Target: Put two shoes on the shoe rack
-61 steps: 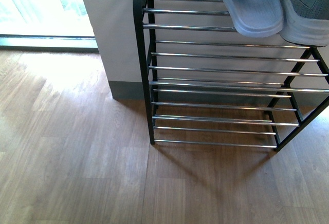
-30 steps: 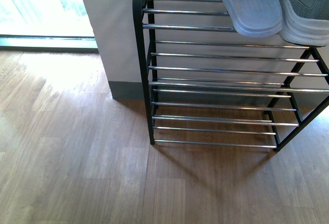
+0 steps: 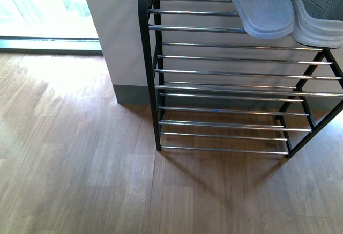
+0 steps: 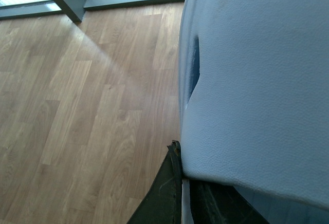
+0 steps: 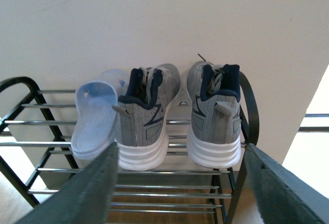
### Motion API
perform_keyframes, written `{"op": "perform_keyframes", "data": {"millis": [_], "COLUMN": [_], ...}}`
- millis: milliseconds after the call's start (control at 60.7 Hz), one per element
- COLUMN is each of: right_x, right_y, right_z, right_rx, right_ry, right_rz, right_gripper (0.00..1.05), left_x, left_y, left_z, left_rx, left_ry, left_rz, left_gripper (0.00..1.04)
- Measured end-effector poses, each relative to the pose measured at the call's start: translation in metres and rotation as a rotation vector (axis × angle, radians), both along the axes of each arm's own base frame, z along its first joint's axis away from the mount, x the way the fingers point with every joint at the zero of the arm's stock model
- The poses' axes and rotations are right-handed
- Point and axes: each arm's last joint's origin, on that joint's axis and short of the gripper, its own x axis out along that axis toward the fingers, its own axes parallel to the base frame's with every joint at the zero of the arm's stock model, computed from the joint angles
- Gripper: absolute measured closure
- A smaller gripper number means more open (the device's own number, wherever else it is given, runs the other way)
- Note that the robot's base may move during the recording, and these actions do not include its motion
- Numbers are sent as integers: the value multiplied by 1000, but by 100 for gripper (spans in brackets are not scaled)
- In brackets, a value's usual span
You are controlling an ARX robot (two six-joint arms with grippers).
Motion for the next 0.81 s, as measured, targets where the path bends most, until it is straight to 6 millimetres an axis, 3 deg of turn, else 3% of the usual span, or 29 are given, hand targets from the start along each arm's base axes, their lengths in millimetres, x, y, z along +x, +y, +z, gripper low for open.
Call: {"op": "perform_keyframes", "data": {"millis": [231, 807], "right_x": [-18, -41], "right_y": [15, 15], "right_z": [-12, -21], "right_rx": [-20, -19], "right_ry": [0, -30], "right_rz": [9, 1], "right_gripper": [103, 103], "left_x": [0, 0], "left_y": [0, 0], "left_z": [0, 0], "left_rx": [-1, 0], "left_ry": [0, 0], "left_rz": [0, 1], "left_gripper": [103, 103]}}
